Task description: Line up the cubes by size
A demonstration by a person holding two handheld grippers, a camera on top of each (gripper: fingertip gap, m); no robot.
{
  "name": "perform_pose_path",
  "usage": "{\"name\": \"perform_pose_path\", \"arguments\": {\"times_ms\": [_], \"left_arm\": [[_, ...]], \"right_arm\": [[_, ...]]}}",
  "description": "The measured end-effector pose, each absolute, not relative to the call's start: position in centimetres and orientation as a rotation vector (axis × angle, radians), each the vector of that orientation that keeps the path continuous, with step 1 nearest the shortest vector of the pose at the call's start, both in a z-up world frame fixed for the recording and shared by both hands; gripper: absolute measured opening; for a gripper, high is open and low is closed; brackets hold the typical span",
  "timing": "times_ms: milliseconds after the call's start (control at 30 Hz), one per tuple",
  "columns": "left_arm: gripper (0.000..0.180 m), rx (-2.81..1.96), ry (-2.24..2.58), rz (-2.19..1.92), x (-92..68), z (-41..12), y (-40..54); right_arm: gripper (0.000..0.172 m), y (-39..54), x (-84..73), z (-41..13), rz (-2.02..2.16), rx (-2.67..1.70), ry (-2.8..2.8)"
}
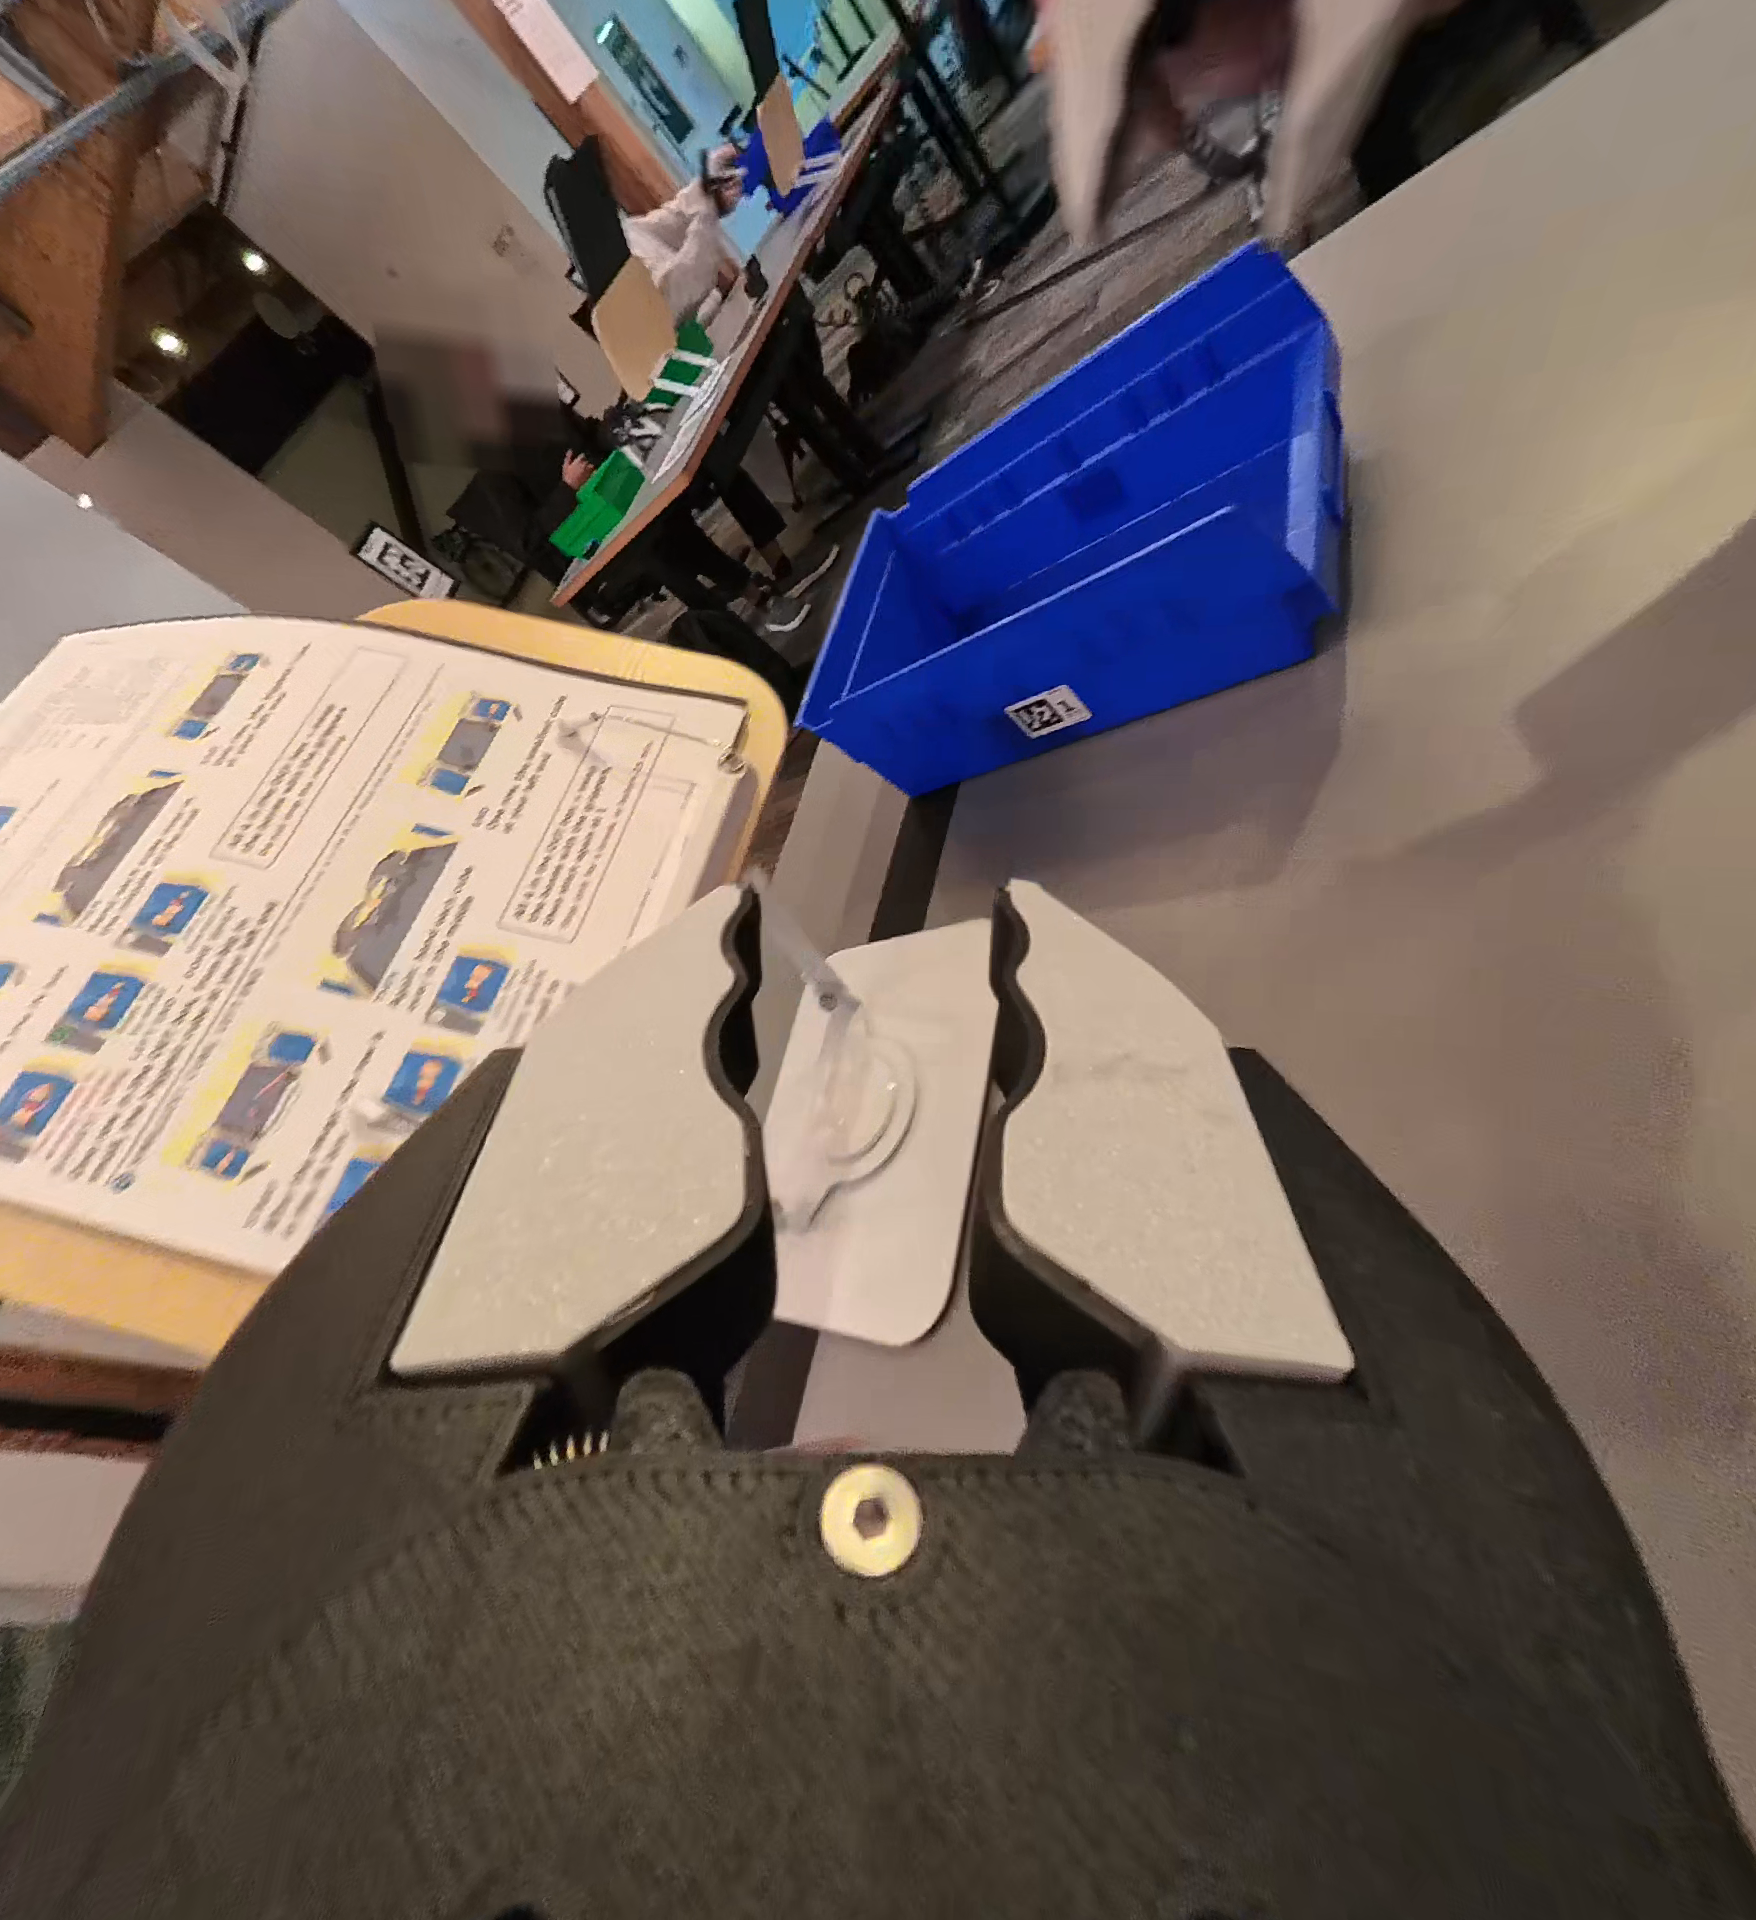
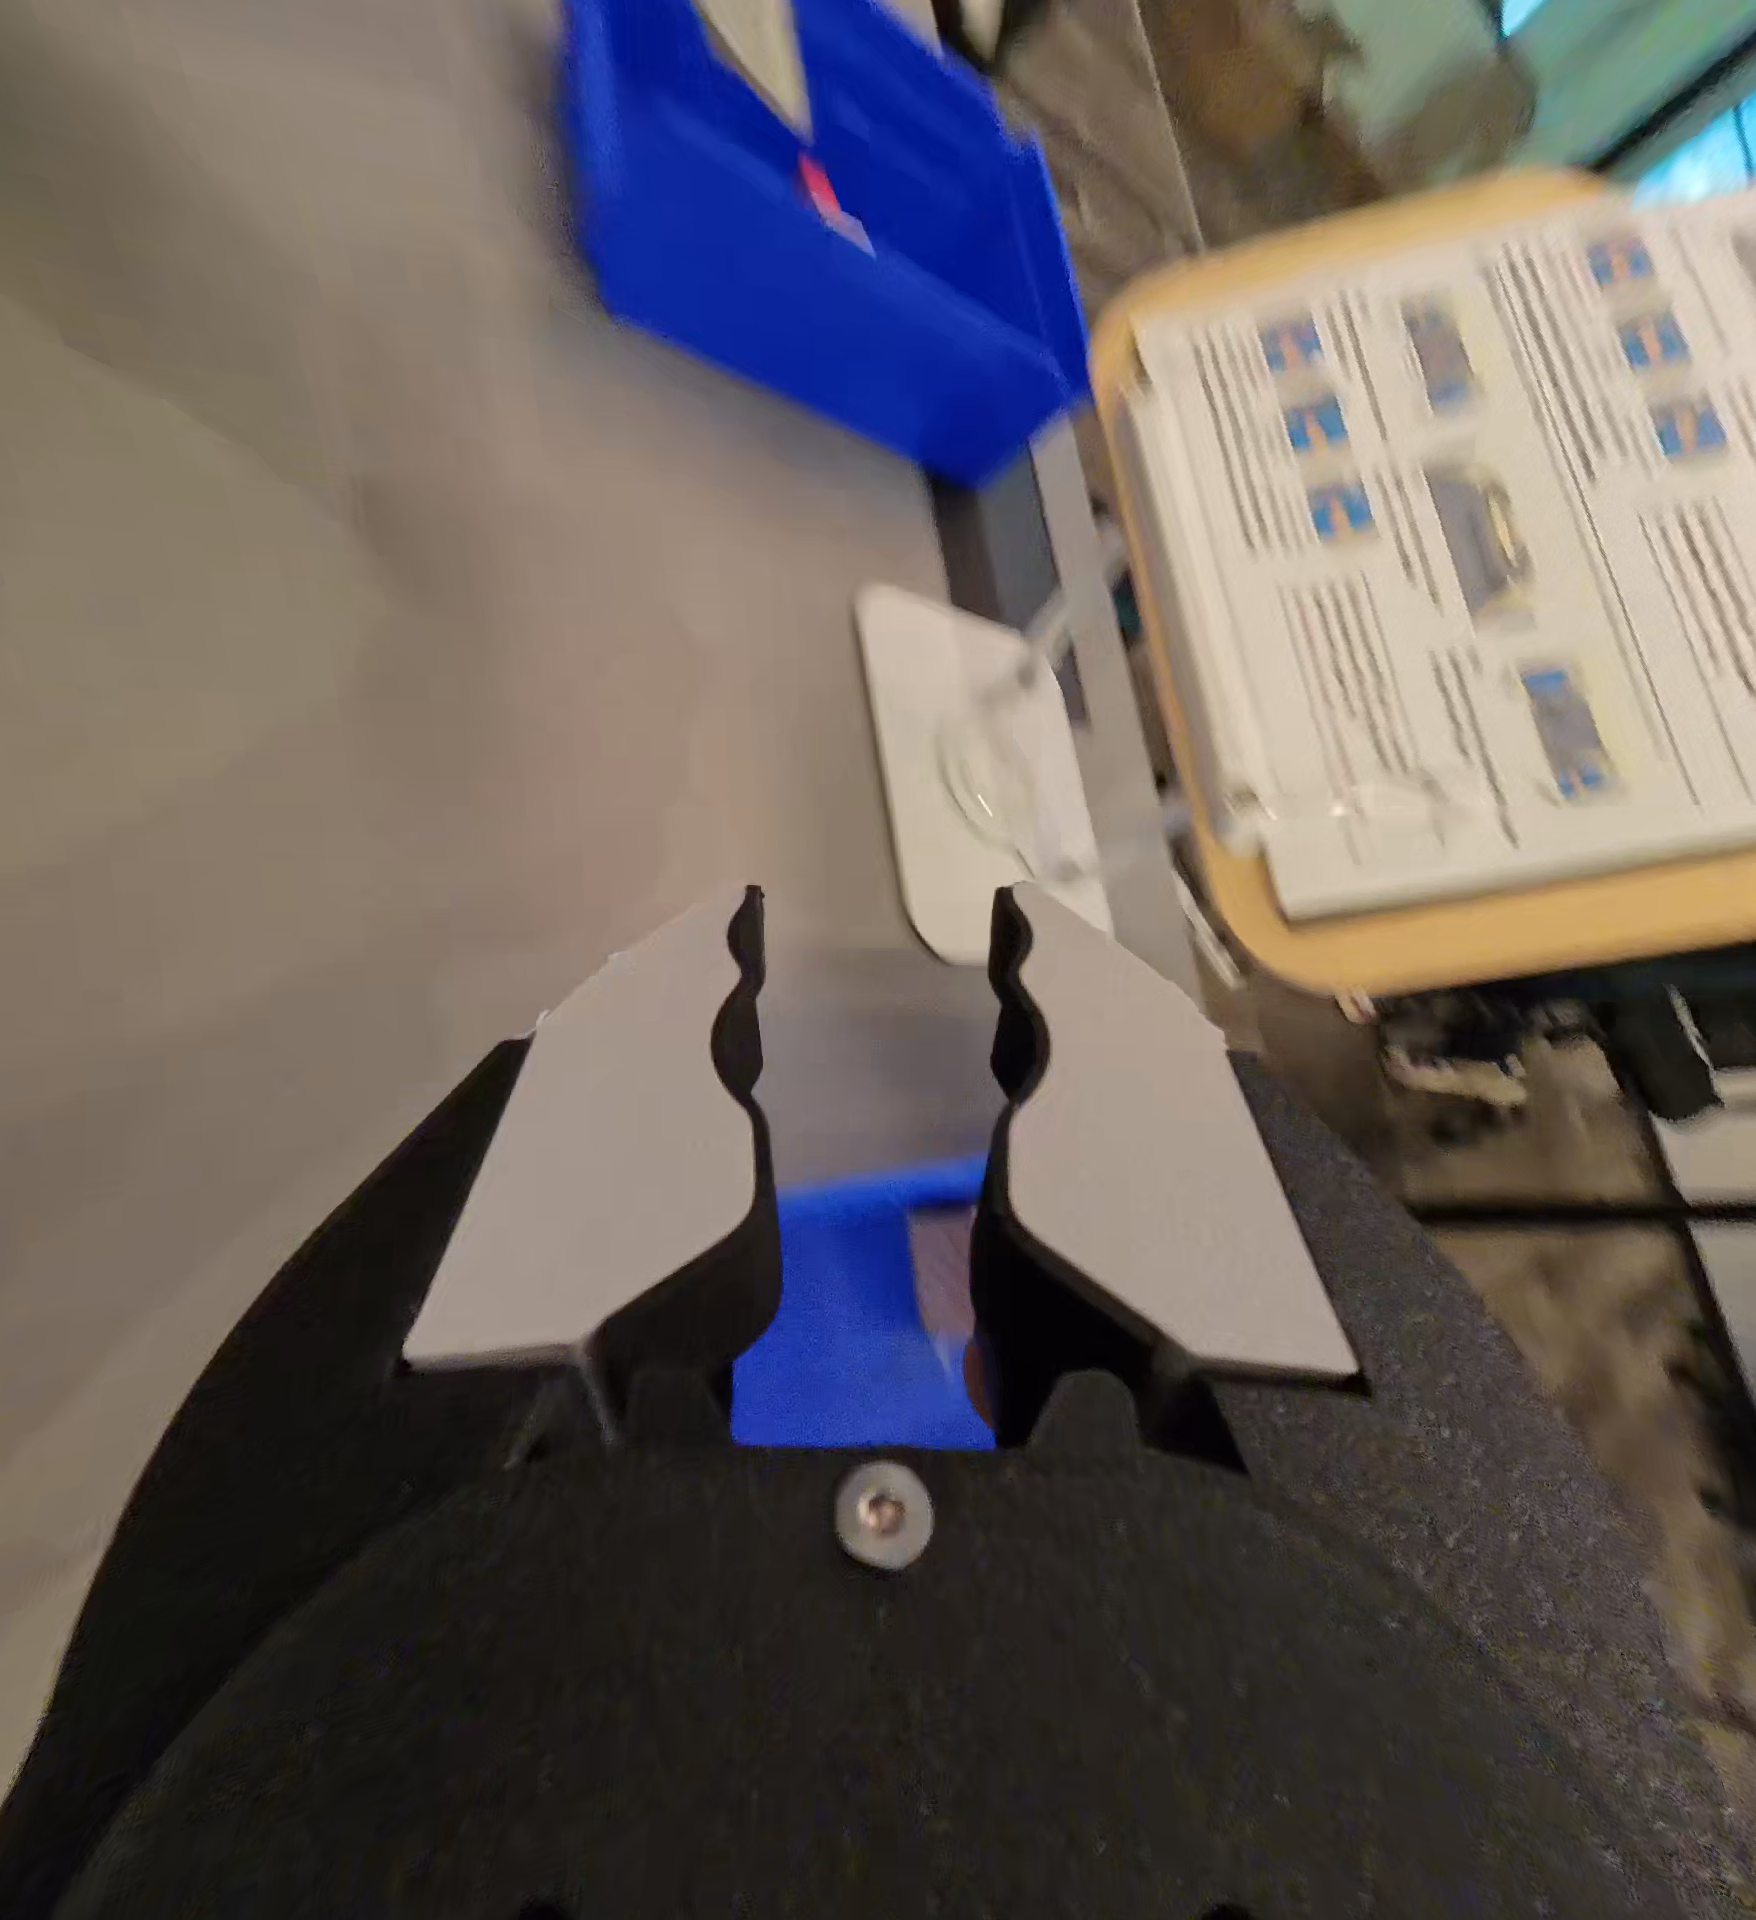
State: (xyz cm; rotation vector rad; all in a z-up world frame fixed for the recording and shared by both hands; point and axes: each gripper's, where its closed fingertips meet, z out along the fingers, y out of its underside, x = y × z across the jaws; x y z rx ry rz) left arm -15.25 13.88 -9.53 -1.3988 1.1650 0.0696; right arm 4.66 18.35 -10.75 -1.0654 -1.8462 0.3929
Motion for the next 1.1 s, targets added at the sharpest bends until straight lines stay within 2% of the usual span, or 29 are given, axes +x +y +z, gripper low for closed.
{"name": "perform_pose_path", "arguments": {"times_ms": [133,300,400,467,567,800,967,1100], "left_arm": [[0.056,-1.445,1.048,0.185,-20.2,-7.5,13.7],[0.055,-1.525,0.858,0.319,-28.5,-6.1,12.8],[0.054,-1.601,0.776,0.361,-32.6,-6.9,12.5],[0.05,-1.666,0.776,0.398,-34.8,-8.5,12.7],[0.058,-1.812,0.813,0.427,-37.6,-12.4,13.6],[0.079,-2.252,1.108,0.441,-43.1,-23.5,15.7],[0.075,-2.402,1.308,0.52,-45.4,-26.6,17.2],[0.077,-2.485,1.358,0.417,-45.7,-28.7,18.2]], "right_arm": [[0.038,12.4,-0.1,-12.2,0.646,-0.982,-1.786],[0.031,10.8,-6.8,-13.5,1.128,-1.012,-1.467],[0.031,10.1,-9.6,-16.8,1.363,-1.062,-1.403],[0.031,9.3,-10.6,-19.0,1.431,-1.079,-1.416],[0.032,8.2,-11.3,-21.3,1.458,-1.082,-1.482],[0.035,7.2,-11.0,-21.2,1.525,-1.031,-1.533],[0.036,7.2,-10.9,-21.2,1.545,-1.029,-1.538],[0.036,7.1,-10.8,-21.2,1.558,-1.025,-1.54]]}}
